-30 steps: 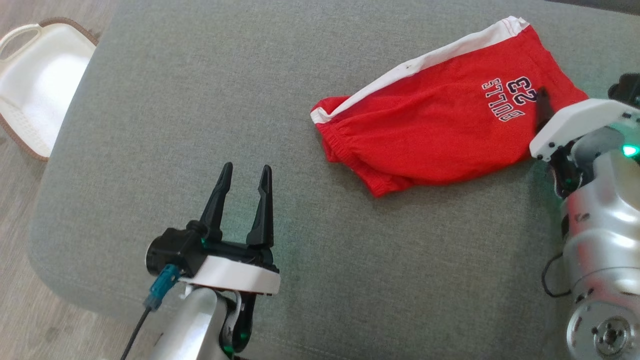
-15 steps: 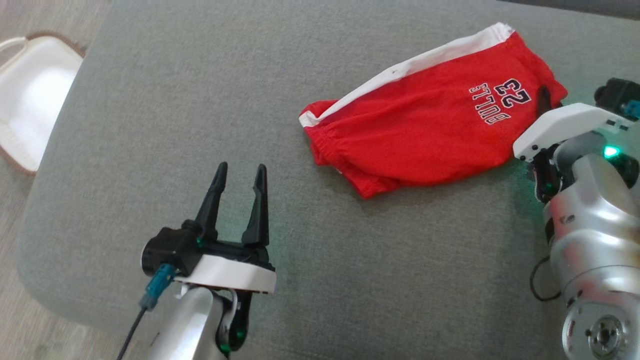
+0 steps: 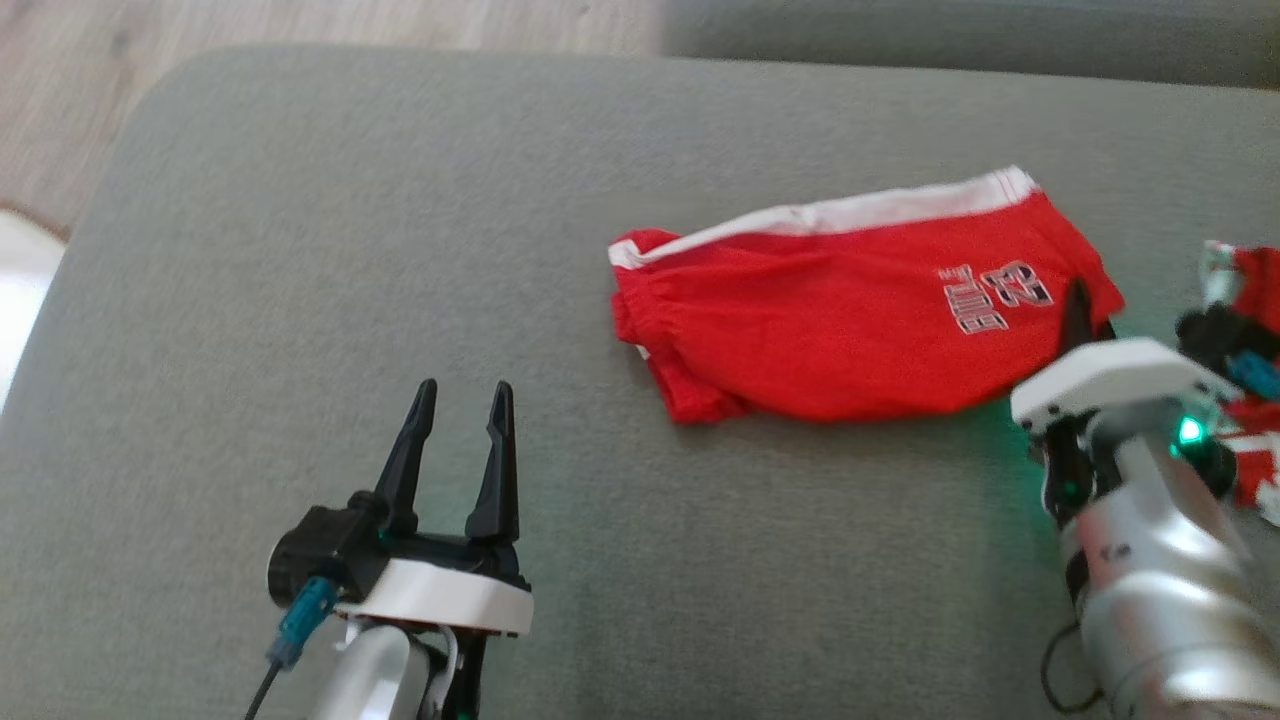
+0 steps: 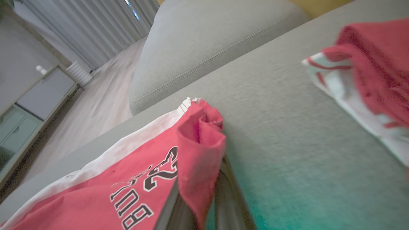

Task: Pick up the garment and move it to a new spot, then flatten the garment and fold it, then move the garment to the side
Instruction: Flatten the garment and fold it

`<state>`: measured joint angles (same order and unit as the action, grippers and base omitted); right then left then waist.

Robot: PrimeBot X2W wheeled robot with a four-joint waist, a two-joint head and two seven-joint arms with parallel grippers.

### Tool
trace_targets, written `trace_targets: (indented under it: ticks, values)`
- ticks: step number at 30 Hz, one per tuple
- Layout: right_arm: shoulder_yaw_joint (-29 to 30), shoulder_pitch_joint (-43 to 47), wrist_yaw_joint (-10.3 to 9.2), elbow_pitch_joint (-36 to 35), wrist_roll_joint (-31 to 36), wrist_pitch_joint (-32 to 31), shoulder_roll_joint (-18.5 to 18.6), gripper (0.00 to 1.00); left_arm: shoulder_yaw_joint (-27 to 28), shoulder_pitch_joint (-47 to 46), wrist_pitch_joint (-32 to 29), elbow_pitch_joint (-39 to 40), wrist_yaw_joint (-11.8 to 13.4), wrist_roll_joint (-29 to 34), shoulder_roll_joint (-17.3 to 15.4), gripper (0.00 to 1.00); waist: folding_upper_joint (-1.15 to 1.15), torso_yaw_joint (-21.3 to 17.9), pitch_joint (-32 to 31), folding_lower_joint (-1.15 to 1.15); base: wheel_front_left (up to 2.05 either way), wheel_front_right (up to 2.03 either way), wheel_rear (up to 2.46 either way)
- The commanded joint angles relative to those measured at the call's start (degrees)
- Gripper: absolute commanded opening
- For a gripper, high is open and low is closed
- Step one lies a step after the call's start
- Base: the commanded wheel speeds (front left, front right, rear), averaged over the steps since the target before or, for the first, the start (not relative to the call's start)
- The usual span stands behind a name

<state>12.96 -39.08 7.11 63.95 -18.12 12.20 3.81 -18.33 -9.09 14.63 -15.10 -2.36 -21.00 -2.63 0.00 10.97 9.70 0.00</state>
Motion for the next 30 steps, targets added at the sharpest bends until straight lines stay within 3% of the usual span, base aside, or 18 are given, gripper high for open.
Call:
trace_targets:
  ticks: [1,17,30]
  values:
    - [-1.49,0.19,0.37,-2.35,-1.57,1.17,-0.93,0.0,2.43,-0.82,0.37,1.78,-0.23,0.7,-0.25,1.0,0.0,-2.19,-2.06,0.0,0.0,0.0,0.0]
    - [3.5,11.87,0.37,-8.08,-8.12,2.77,-0.93,0.0,3.26,2.25,0.37,2.4,-1.21,2.16,-0.25,1.0,0.0,-3.89,-4.85,0.0,0.0,0.0,0.0]
    - [-1.83,12.58,0.37,-14.1,-12.05,2.79,-0.93,0.0,2.79,1.91,0.37,1.8,-1.46,2.64,-0.25,1.0,0.0,-3.04,-4.89,0.0,0.0,0.0,0.0]
